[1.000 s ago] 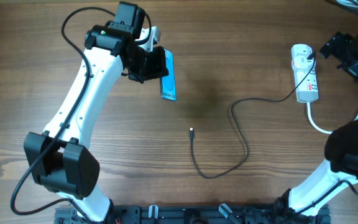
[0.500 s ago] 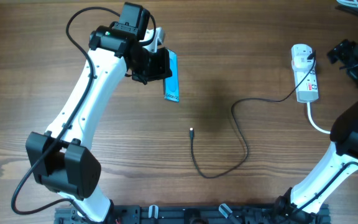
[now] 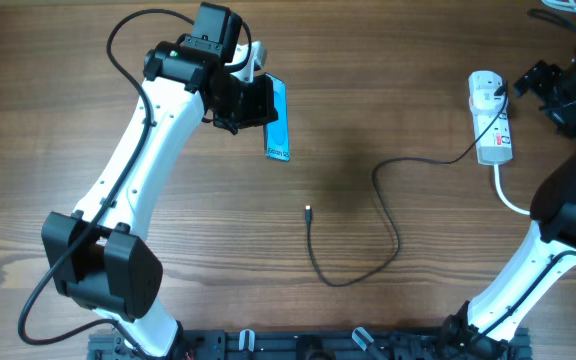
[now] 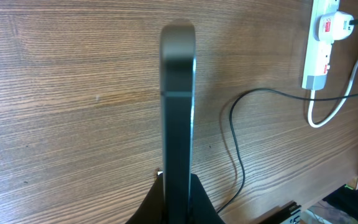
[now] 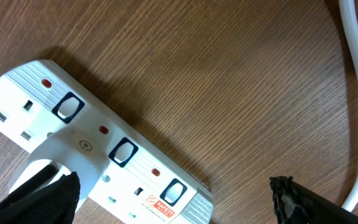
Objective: Plug charger to phone and switch on socket
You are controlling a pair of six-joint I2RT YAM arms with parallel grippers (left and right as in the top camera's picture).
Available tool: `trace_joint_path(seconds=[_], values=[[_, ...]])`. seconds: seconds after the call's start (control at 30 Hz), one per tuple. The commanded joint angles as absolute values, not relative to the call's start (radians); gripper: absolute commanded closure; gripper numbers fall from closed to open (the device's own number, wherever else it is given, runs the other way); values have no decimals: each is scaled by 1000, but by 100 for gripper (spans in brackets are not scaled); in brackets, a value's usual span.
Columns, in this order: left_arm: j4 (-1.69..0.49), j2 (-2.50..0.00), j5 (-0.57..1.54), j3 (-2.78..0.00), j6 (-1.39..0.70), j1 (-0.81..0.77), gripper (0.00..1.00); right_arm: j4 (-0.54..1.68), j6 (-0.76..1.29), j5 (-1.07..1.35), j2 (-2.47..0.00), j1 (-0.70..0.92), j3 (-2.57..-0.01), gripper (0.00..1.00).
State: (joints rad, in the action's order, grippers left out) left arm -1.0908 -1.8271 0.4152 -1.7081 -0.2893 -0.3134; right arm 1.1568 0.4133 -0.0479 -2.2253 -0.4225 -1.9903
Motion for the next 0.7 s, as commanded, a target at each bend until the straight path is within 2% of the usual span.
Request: trace_joint_path(seconds=[0.0, 0.13, 0.53, 0.67], values=[[-1083, -1816, 418, -1715, -273, -318, 96, 1132, 396, -59, -2244, -425, -1956, 0], [-1084, -1816, 418, -1715, -273, -318, 96, 1065, 395, -50, -2244, -426, -1864, 0], [-1084, -1816, 418, -1715, -273, -318, 96, 1055, 389, -118, -2252, -437, -1844, 0], [-1084, -1816, 418, -1715, -273, -318, 96, 1009, 381, -43, -2253, -439, -1791, 0]])
